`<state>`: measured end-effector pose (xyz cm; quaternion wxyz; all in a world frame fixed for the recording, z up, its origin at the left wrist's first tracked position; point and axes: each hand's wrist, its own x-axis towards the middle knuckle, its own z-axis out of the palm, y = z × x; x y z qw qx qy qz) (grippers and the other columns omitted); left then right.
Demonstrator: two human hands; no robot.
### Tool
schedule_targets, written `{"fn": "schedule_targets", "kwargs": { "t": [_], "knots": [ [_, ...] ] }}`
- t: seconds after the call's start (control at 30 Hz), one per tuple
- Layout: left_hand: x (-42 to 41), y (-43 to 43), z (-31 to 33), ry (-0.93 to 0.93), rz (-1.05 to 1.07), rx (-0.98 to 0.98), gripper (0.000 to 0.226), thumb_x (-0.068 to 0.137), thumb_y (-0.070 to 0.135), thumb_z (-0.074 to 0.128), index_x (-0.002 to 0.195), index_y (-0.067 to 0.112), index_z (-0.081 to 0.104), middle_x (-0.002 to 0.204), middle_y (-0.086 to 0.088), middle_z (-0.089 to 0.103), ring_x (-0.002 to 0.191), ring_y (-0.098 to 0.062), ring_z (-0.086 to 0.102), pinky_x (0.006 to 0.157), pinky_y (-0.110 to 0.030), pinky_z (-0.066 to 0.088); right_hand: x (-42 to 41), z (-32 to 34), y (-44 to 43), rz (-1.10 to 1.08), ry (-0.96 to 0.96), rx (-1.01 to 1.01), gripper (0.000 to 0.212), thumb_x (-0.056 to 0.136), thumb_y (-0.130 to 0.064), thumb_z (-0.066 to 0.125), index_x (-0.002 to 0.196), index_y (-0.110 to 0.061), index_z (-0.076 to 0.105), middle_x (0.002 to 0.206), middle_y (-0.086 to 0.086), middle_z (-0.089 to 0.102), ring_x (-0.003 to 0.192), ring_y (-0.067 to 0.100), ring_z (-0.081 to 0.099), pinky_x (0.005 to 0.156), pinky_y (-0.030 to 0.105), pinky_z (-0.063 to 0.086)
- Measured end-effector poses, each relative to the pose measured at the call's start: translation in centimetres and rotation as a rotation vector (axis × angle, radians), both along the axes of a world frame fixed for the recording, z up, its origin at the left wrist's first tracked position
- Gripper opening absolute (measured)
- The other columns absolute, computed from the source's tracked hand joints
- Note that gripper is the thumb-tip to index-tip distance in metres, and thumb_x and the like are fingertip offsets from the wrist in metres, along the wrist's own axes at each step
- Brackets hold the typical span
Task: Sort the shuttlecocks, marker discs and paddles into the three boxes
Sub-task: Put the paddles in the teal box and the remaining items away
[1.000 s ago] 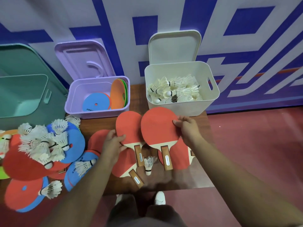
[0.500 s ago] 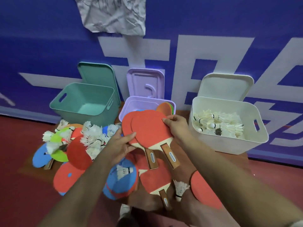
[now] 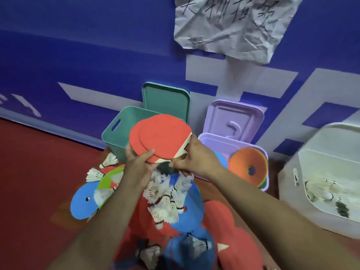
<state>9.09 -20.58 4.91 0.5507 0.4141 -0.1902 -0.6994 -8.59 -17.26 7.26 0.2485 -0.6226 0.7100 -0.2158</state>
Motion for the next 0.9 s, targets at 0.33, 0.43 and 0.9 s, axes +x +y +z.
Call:
{"fn": "schedule_targets", "kwargs": {
  "t": [0.33, 0.43, 0.9],
  "knots": [
    [6.4, -12.2, -2.2, -0.017, -0.142, 0.059, 0.033, 0.086, -0.002, 0.053, 0.112, 0.018, 0.048, 0.122, -0.007, 0.059, 0.111, -0.029, 0.059, 0.086, -0.06, 0.052, 5.4, -3.1, -10.3, -0.039, 0.092, 0.035, 0.043, 0.083, -0.023, 0.064, 0.119, -0.01, 0.045, 0.106, 0.013, 0.069, 0.096, 0.037, 0.064, 0.075, 0.038, 0.05],
    [8.2, -16.2, -2.5, -0.314, -0.226, -0.012, 0.011, 0.087, 0.005, 0.064, 0.084, 0.012, 0.056, 0.087, -0.003, 0.07, 0.09, -0.019, 0.064, 0.078, -0.03, 0.055, 5.1, -4.1, -11.9, 0.015, 0.098, 0.004, 0.052, 0.084, -0.024, 0.066, 0.129, -0.015, 0.043, 0.112, 0.01, 0.068, 0.101, 0.036, 0.063, 0.079, 0.039, 0.051],
    [10.2, -26.8, -10.8, -1.144, -0.821, 0.1, 0.029, 0.073, 0.015, 0.082, 0.091, 0.0, 0.065, 0.088, -0.021, 0.069, 0.076, -0.025, 0.06, 0.075, -0.039, 0.051, 5.6, -12.2, -17.8, 0.021, 0.26, 0.216, 0.044, 0.083, -0.015, 0.061, 0.119, -0.012, 0.037, 0.105, 0.018, 0.066, 0.093, 0.041, 0.065, 0.074, 0.041, 0.05]
  ]
}}
